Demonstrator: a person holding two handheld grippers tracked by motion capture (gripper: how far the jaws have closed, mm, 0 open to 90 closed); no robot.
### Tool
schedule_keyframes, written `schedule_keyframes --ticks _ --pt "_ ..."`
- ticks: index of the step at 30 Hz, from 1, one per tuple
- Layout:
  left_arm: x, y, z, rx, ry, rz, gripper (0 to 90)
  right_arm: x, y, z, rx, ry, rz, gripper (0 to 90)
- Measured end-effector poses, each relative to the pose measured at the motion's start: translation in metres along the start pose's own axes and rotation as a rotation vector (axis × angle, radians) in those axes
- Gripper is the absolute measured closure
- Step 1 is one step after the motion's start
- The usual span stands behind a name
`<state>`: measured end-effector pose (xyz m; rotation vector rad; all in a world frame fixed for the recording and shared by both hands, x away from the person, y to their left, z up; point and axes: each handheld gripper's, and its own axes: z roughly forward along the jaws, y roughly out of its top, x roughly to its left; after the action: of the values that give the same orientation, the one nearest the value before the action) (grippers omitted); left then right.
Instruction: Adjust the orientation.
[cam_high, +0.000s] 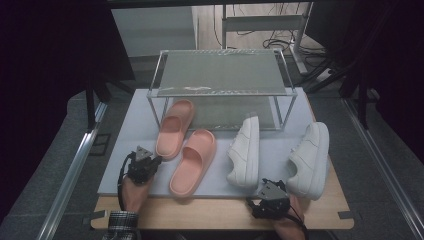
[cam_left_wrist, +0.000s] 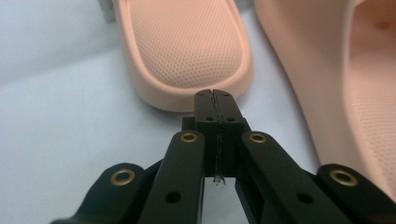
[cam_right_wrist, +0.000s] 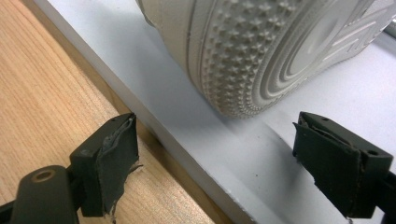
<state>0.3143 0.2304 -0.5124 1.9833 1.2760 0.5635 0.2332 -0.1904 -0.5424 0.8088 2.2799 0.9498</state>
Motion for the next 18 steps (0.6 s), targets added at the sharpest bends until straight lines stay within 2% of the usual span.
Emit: schedule_keyframes --ticks 8,18 --pt "0.000 0.006 0.010 0.013 0.016 0.015 89.9 0.000 0.000 0.000 0.000 0.000 0.000 14.7" --pt "0.001 0.019 0.019 -0.003 0.033 0.015 89.9 0.000 0.000 0.000 0.000 0.001 0.001 14.7"
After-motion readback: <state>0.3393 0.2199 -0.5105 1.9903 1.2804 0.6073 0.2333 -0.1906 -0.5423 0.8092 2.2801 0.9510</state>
